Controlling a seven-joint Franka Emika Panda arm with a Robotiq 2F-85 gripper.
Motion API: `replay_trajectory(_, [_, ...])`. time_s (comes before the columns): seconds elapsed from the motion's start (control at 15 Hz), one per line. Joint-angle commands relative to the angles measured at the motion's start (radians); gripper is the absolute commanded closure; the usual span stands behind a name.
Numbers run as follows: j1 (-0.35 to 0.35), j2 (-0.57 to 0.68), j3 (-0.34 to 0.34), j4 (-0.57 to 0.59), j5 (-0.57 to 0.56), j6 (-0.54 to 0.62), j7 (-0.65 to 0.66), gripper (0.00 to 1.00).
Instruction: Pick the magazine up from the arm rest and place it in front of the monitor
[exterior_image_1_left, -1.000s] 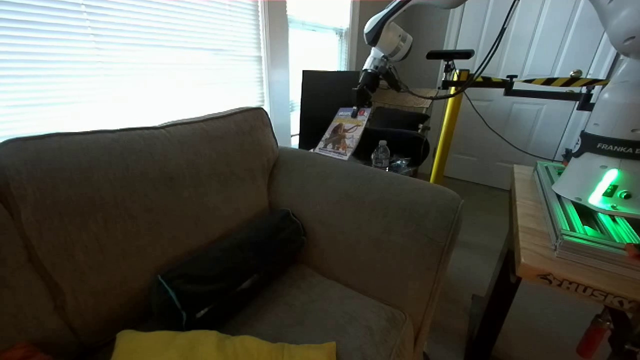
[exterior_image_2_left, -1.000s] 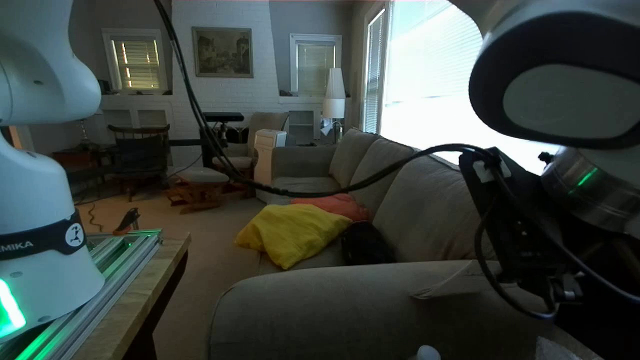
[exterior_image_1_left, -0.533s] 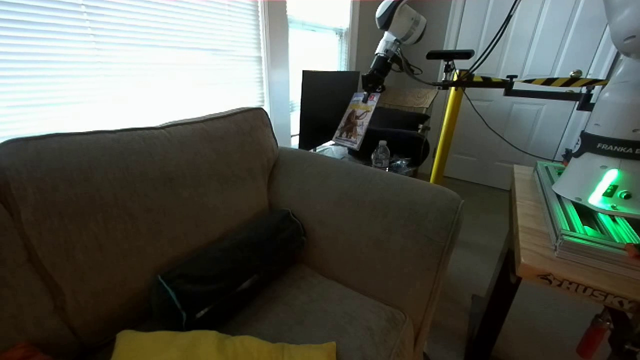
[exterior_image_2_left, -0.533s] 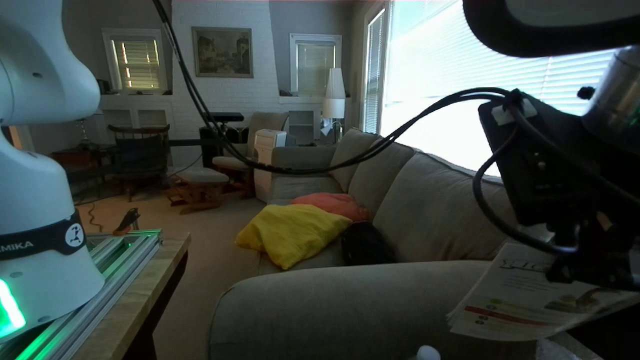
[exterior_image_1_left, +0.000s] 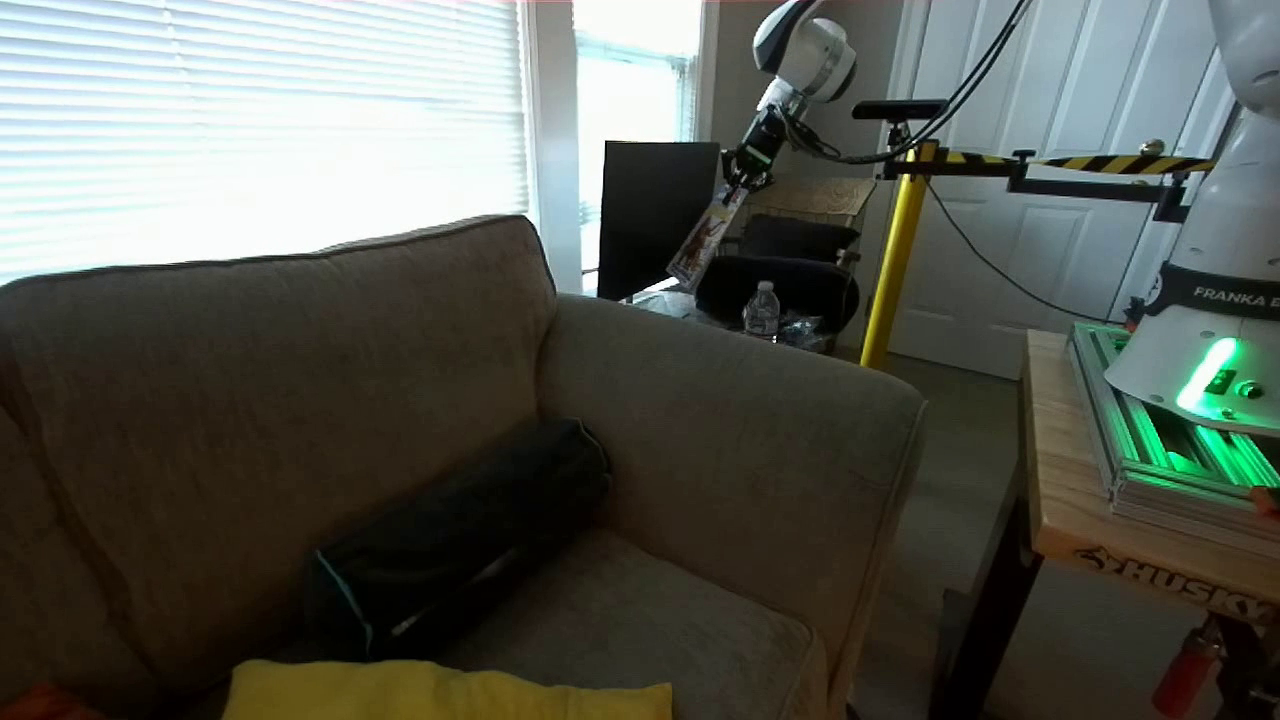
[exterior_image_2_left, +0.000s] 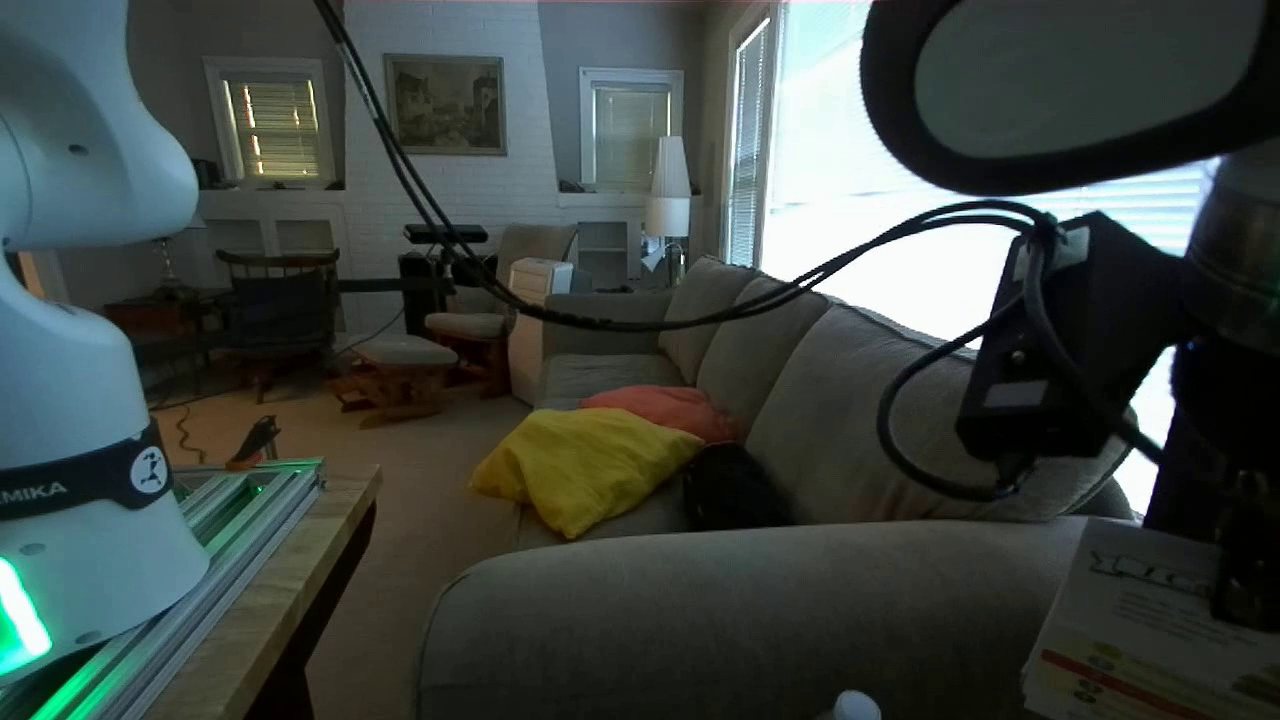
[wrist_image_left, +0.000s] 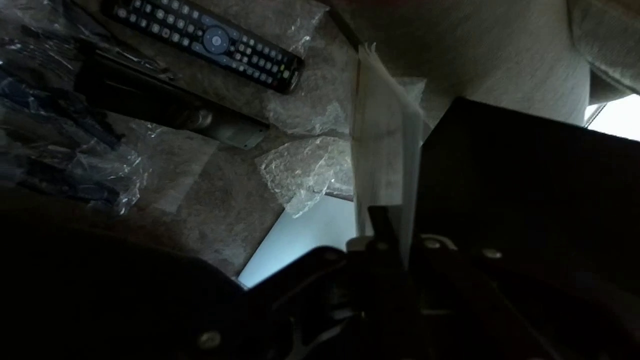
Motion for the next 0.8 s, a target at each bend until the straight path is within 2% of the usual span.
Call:
replay_trajectory(0.0, [0.011,-0.038,-0.014,-0.118,0.108,0.153,0.057,0.99])
replay_trajectory(0.33, [-0.017,0.003,0.036,-0.183,0.364,0.348,0.026,0.99])
replay_trajectory(0.53, [-0.076,0.035,0.131,-0.185,0.567,0.434,-0.035,0.99])
replay_trajectory(0.73, [-0.134,0.083,0.216,-0.141,0.751,0.473,-0.172,0.99])
